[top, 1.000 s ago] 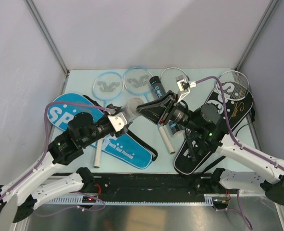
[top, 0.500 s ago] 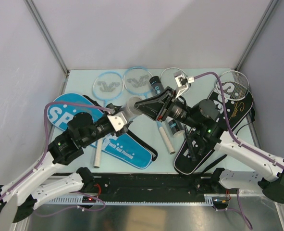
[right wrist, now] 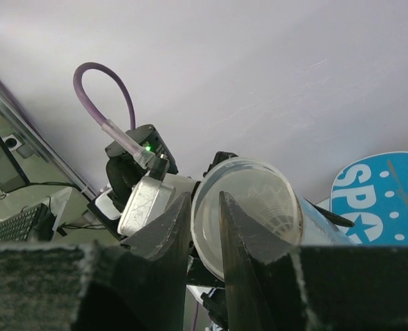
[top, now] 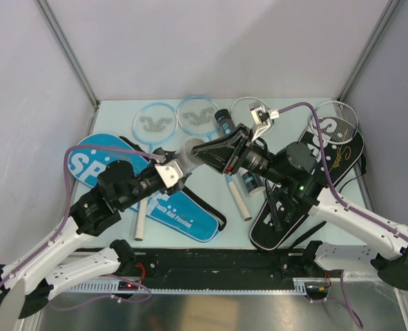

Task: Pack up the badminton gear
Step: Close the lid on the shuttle tube.

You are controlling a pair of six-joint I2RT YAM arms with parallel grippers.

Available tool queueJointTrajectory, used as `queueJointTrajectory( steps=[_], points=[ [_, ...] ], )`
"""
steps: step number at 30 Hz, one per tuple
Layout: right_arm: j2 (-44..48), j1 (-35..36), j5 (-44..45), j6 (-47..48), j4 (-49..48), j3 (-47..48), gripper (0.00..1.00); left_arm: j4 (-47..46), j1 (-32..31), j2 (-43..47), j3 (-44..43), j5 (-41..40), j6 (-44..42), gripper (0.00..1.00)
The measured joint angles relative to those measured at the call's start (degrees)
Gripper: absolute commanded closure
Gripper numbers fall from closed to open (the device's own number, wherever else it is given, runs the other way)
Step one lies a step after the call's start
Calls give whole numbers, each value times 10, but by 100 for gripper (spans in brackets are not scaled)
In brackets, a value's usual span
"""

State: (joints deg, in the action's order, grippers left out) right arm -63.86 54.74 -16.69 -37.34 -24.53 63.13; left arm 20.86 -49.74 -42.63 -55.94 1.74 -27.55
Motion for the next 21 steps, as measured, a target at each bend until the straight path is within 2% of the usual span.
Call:
queueJointTrajectory(
  steps=[12, 21],
  points=[
    [-2, 7, 34, 30, 37, 32, 71, -2, 0, -7, 3, 0, -1, 52],
    [-44, 6, 39, 40, 66, 64, 73, 4, 0, -9, 5, -2, -1, 53]
  ],
)
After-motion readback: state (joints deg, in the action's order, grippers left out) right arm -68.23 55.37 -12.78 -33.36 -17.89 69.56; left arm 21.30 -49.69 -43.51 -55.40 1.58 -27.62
